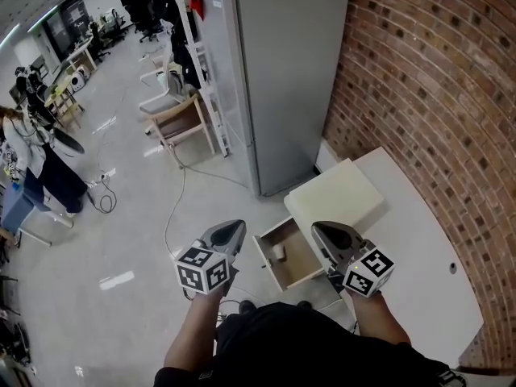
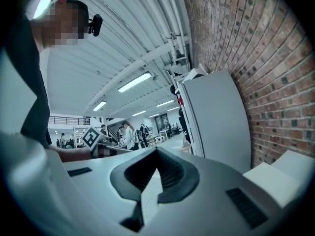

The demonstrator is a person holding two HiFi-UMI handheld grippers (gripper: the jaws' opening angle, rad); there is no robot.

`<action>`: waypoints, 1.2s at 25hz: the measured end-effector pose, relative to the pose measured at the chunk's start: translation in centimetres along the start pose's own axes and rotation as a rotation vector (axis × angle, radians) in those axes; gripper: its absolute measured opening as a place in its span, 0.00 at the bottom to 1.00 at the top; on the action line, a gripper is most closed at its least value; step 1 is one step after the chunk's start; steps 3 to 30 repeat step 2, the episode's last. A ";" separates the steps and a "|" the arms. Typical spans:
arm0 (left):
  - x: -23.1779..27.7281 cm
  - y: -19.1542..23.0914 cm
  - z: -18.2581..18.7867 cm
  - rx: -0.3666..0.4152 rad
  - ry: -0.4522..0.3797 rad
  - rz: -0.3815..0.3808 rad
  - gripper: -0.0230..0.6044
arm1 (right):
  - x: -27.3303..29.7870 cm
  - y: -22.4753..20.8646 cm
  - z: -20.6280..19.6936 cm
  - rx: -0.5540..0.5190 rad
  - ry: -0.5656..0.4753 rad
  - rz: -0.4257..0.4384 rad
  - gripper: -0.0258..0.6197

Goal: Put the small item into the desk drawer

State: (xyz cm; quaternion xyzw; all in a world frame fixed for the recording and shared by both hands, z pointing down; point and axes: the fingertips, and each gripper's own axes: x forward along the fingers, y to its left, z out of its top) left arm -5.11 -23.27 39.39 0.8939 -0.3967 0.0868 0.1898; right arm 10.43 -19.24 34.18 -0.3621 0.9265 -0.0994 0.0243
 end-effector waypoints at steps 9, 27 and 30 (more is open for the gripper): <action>-0.3 0.6 0.0 -0.003 0.000 0.000 0.06 | 0.6 0.3 -0.4 0.012 0.006 0.001 0.06; -0.3 0.6 0.0 -0.003 0.000 0.000 0.06 | 0.6 0.3 -0.4 0.012 0.006 0.001 0.06; -0.3 0.6 0.0 -0.003 0.000 0.000 0.06 | 0.6 0.3 -0.4 0.012 0.006 0.001 0.06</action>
